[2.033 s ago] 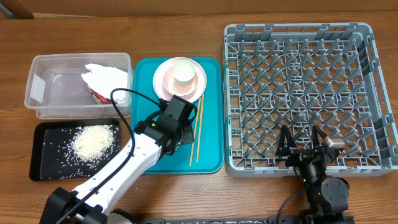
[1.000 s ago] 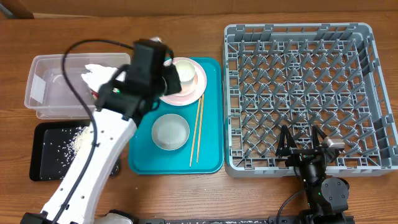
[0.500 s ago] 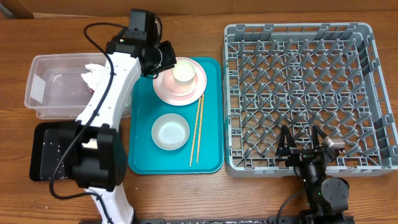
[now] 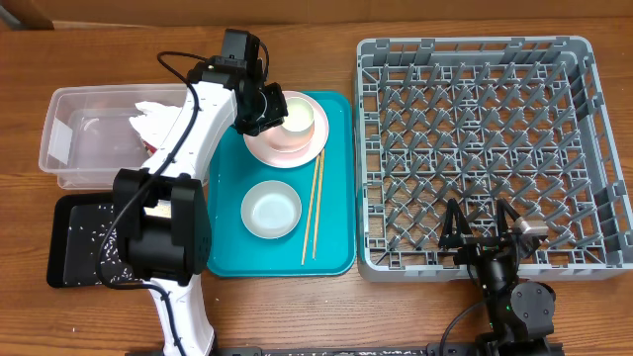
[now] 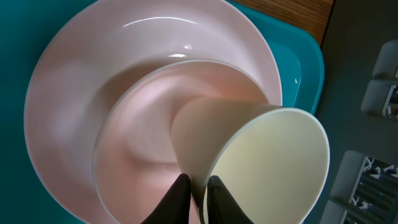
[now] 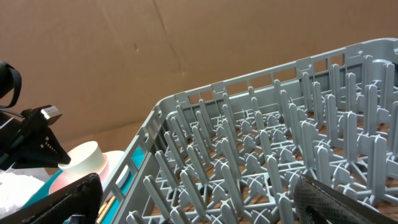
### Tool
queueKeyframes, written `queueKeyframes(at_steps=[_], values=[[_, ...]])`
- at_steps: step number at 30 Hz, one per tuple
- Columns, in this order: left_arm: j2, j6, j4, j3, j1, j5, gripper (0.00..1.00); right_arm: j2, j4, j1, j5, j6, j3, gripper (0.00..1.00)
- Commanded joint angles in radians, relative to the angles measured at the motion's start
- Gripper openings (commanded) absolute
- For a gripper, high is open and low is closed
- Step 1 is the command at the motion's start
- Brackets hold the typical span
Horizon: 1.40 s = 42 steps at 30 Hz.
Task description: Sort waste into correct bins and load items into the dishwasher
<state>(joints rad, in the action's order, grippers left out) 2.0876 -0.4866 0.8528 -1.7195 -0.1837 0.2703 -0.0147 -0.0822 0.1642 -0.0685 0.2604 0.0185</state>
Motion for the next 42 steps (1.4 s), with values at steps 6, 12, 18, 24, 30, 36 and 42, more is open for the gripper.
queueKeyframes(at_steps=[6,12,18,24,30,36,42], values=[[0.017,0.019,0.04,-0.01,-0.015,-0.07,0.06,0.008,0.005,0.002,-0.011,-0.006,-0.01,1.0],[0.017,0.019,0.041,-0.01,-0.015,-0.067,0.08,0.008,0.005,0.002,-0.011,-0.006,-0.01,1.0],[0.016,0.019,0.044,-0.011,-0.012,-0.067,0.04,0.008,0.005,0.002,-0.011,-0.006,-0.01,1.0],[-0.003,0.019,0.049,-0.025,0.029,0.02,0.04,0.008,0.005,0.002,-0.011,-0.006,-0.01,1.0],[-0.035,0.039,0.06,-0.033,0.084,0.25,0.04,0.008,0.005,0.002,-0.011,-0.006,-0.01,1.0],[-0.051,0.045,0.055,-0.034,0.169,0.67,0.04,0.008,0.005,0.002,-0.013,-0.006,-0.01,1.0],[-0.051,0.095,0.051,-0.034,0.204,1.033,0.04,0.008,0.054,0.002,0.135,0.012,-0.01,1.0]])
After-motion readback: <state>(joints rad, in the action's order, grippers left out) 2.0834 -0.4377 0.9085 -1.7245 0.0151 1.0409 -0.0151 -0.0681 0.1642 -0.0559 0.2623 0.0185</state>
